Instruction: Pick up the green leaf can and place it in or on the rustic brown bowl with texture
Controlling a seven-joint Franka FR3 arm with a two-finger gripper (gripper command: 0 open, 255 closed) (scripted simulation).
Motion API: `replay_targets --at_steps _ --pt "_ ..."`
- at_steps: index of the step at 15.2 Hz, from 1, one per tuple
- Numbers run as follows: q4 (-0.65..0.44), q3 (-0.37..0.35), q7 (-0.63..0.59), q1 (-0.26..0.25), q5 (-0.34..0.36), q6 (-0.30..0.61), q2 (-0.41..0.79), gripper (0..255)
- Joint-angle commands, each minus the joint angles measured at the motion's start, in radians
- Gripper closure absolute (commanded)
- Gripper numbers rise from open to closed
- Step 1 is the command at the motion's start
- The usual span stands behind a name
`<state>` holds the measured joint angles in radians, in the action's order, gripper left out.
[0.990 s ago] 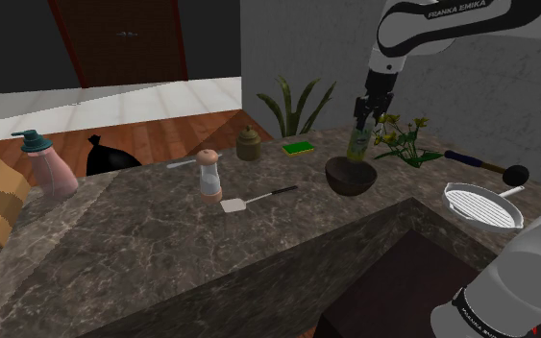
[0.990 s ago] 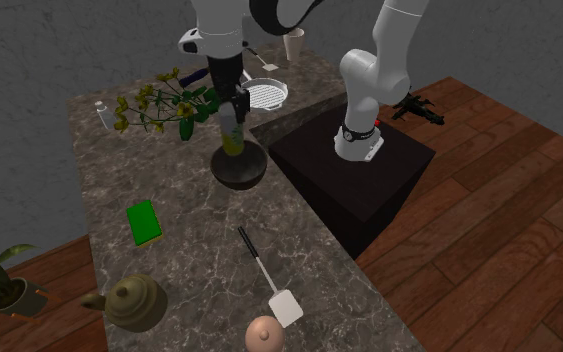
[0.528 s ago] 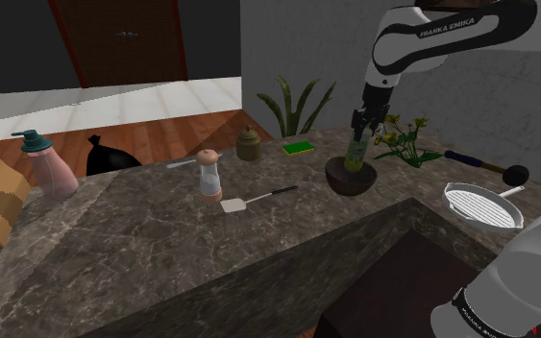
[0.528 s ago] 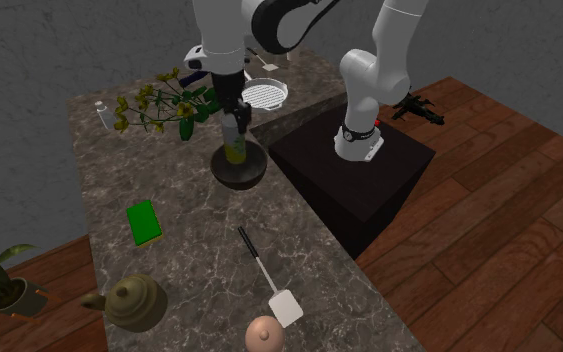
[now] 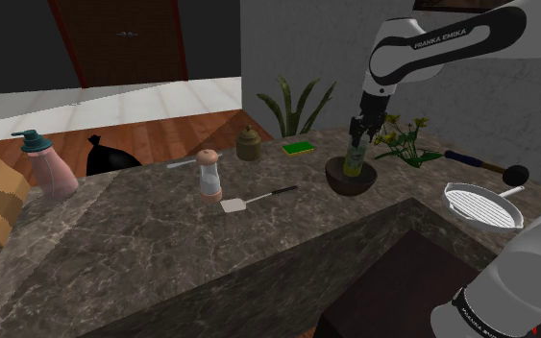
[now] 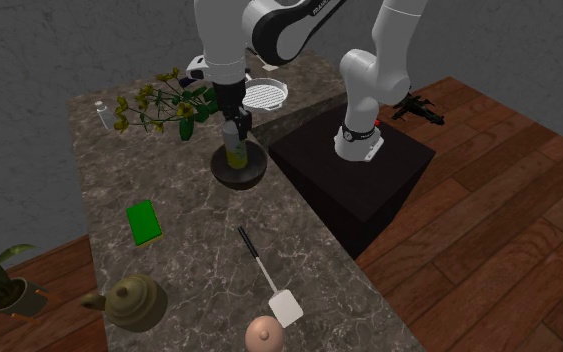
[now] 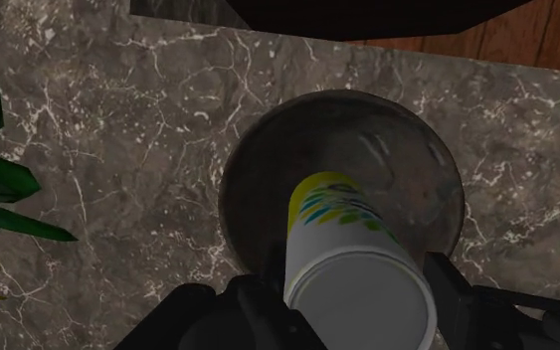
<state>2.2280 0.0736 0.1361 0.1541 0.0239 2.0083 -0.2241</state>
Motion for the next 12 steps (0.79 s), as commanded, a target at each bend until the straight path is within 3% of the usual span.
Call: replay_targets --at_steps 1,3,4,9,12 --pt "0.0 0.0 0.0 0.0 0.0 0.001 0.0 255" --pt "0.0 0.0 0.0 0.0 0.0 0.001 0.0 255" --pt "0.0 0.0 0.0 0.0 0.0 0.001 0.0 0" --pt "0.0 0.0 0.0 0.0 0.0 0.001 0.0 0" --pt "-0.08 -0.002 -0.001 -0.001 0.0 -0.101 -0.022 0"
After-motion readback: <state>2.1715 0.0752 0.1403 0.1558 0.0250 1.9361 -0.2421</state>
